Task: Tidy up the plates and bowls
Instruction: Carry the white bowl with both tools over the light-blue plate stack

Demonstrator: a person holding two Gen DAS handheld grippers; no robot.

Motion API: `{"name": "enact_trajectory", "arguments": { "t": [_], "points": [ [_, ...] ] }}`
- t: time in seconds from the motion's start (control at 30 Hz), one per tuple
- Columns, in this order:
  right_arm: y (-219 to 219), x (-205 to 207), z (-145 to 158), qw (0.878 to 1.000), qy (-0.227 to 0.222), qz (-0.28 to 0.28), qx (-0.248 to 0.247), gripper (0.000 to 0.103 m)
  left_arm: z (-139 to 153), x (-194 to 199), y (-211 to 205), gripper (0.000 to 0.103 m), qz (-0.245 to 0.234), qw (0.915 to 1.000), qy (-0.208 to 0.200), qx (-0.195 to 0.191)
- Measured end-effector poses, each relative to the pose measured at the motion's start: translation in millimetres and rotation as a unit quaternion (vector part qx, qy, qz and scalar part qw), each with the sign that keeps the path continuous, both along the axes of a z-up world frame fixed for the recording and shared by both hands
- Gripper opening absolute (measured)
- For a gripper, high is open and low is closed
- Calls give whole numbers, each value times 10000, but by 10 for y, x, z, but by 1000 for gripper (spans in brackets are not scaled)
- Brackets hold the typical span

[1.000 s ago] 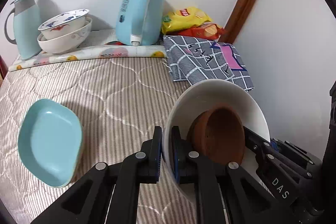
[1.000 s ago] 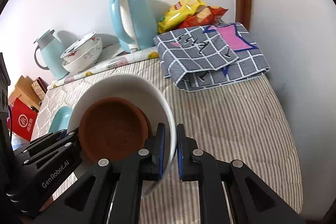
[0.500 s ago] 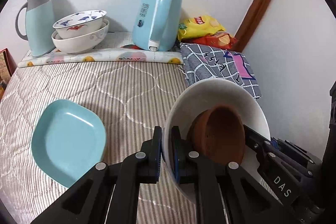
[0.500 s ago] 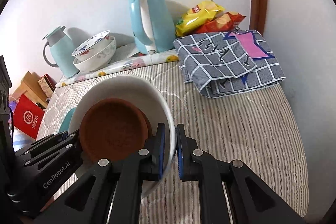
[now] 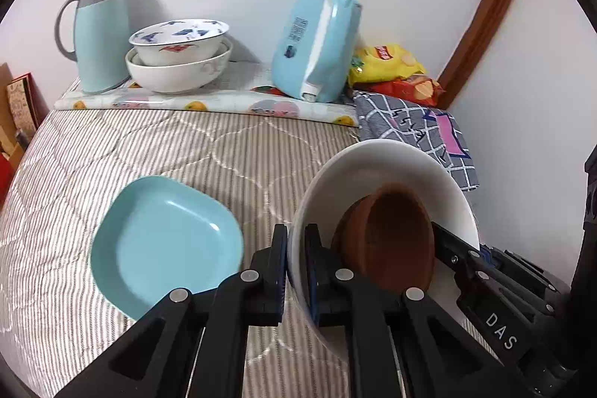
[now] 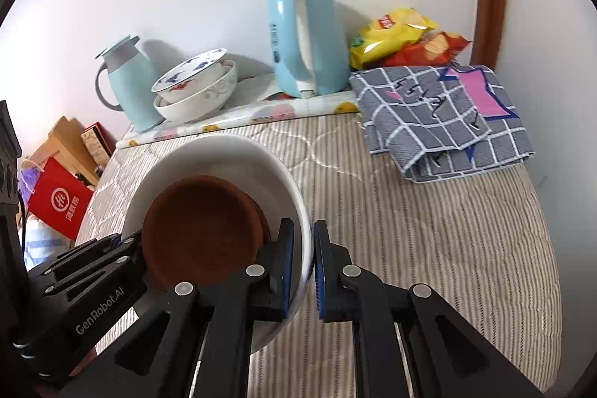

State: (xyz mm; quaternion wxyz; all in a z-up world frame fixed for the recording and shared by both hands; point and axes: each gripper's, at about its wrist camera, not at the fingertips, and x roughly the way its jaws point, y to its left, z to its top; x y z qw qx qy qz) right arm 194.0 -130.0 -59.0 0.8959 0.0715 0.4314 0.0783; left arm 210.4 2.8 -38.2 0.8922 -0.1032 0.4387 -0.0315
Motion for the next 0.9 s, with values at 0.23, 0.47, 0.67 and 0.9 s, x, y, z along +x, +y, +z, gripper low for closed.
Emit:
{"name": "enact_trajectory", "arguments": {
  "t": [0.23,0.47,0.67,0.9],
  "points": [
    [304,63,5,9997,10,227,-1,10,-13,-23,304,10,211,9998,6,-27],
    [612,126,-47,9991,65,424,-44,10,-64,-38,616,10,413,9991,47,-79],
    [834,197,-123,9983,159,552,-72,10,-157,-31,838,10,570,9983,108,-82],
    [1055,277,-234,9971,280,690,-151,10,-267,-17,1045,10,681,9974,196,-151]
  ]
}}
